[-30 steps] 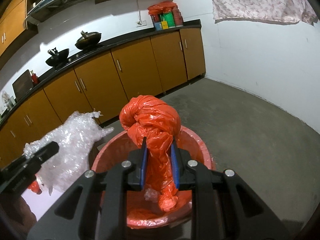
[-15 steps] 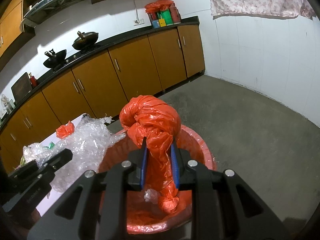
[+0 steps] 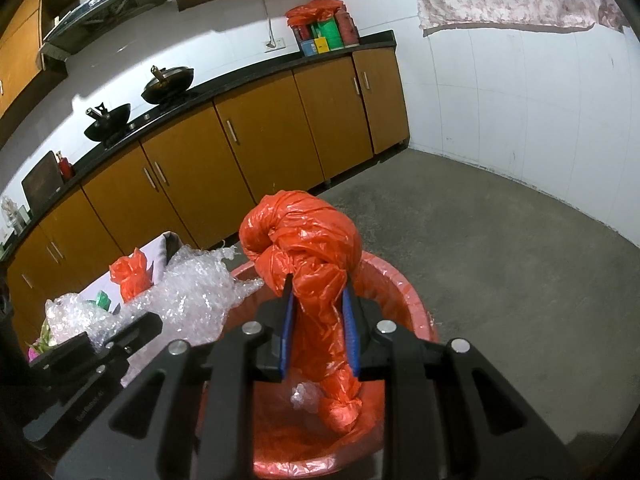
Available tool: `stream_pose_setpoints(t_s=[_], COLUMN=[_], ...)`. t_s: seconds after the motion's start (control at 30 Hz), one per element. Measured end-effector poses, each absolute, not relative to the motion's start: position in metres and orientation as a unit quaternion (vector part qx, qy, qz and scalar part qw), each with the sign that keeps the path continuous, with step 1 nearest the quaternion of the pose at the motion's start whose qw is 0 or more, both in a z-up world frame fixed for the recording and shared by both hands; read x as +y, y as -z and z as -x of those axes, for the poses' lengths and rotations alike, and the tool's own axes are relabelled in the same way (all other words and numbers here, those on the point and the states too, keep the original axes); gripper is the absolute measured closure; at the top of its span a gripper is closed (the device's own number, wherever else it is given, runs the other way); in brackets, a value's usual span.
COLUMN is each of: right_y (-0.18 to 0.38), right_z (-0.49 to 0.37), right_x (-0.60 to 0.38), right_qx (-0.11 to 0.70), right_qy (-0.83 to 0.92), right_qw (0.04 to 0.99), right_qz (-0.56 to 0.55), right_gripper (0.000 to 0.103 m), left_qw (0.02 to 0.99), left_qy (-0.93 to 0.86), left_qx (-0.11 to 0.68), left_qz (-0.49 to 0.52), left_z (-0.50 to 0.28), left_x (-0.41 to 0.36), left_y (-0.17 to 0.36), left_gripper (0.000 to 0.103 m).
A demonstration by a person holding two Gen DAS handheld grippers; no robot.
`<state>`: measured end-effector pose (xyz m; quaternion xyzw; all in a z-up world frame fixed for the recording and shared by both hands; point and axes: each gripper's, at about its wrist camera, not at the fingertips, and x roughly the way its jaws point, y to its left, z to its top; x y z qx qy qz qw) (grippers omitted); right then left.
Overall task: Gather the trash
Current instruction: 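Move both held bags over the wastebasket and open both tools, then grasp the pink bag with the left tool while the right tool grasps an orange bag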
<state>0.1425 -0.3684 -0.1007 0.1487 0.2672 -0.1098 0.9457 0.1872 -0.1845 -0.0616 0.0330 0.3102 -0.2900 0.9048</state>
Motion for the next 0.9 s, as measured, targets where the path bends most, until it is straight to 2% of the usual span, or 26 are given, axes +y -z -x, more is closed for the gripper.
stream_pose_setpoints(t_s=[0.03, 0.1, 0.13, 0.17, 0.33, 0.4, 0.63, 0.9], right_y=[0.100, 0.099, 0.100, 0.100, 0.100, 0.098, 0.092, 0.088], right_z=[-0.143, -0.143, -0.143, -0.143, -0.142, -0.141, -0.140, -0.142], right_x=[-0.369, -0.370, -0.370, -0.370, -0.371, -0.370, -0.355, -0.330], right_qx=[0.266, 0.264, 0.263, 0.263, 0.262, 0.261, 0.254, 0.262], right_qy=[0.110, 0.110, 0.112, 0.113, 0.120, 0.124, 0.123, 0.124], right_qw=[0.946, 0.946, 0.946, 0.945, 0.945, 0.945, 0.952, 0.952], right_qz=[-0.150, -0.154, -0.155, -0.156, -0.156, -0.154, -0.118, -0.095], right_gripper=[0.076, 0.069, 0.068, 0.065, 0.060, 0.054, 0.047, 0.023], left_qw=[0.906, 0.905, 0.906, 0.907, 0.911, 0.914, 0.929, 0.945], left_qy=[0.288, 0.287, 0.285, 0.284, 0.271, 0.264, 0.223, 0.167], left_qx=[0.310, 0.313, 0.312, 0.309, 0.309, 0.309, 0.295, 0.280], left_qz=[-0.033, -0.032, -0.030, -0.028, -0.019, -0.012, 0.006, 0.010], left_z=[-0.187, -0.188, -0.188, -0.187, -0.189, -0.190, -0.181, -0.163], left_x=[-0.186, -0.185, -0.185, -0.184, -0.174, -0.165, -0.131, -0.085], left_y=[0.062, 0.063, 0.063, 0.063, 0.063, 0.062, 0.052, 0.045], left_gripper=[0.087, 0.070, 0.056, 0.051, 0.050, 0.050, 0.043, 0.038])
